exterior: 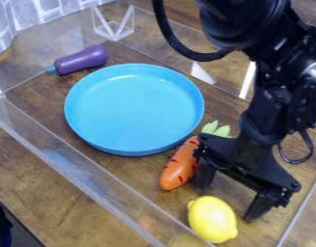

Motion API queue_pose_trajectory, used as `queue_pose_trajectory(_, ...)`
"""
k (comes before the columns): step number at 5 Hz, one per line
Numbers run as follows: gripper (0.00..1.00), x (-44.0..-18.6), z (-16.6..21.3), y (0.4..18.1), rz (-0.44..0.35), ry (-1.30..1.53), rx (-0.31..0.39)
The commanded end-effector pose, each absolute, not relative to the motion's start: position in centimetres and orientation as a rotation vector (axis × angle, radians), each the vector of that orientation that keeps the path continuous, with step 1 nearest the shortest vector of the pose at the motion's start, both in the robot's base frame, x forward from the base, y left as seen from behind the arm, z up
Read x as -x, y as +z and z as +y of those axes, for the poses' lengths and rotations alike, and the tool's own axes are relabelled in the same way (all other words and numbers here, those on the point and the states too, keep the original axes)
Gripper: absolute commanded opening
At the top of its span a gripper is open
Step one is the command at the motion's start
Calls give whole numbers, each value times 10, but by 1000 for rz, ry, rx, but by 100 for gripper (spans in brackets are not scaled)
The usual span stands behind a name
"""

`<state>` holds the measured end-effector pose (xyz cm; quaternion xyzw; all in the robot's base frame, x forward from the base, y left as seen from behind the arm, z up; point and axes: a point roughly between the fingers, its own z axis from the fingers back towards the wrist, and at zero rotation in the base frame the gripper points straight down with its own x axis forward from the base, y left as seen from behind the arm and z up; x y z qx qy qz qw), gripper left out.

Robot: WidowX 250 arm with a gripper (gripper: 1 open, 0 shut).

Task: Move the carrot to the left side

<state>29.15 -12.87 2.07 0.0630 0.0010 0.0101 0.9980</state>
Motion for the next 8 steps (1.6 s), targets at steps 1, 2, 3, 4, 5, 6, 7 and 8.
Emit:
queue_pose_trajectory(1, 100, -297, -124, 23, 2, 60, -127)
queue_pose_trajectory(2, 100, -297, -125, 21, 12, 80, -129)
queue_pose_trajectory(3, 100, -296, -115, 19, 22, 75, -145)
queue_pose_trajectory(4, 100, -295, -104, 19, 31, 71, -162)
queue_pose_trajectory(5, 100, -292, -93, 18, 38, 34, -180)
queue_pose_trajectory(6, 100, -288, -81, 18, 46, -1, -199)
queue_pose_trajectory(7, 100, -286, -74, 17, 64, 23, -219)
queue_pose_trajectory(8, 100, -283, -74, 15, 73, 38, -230)
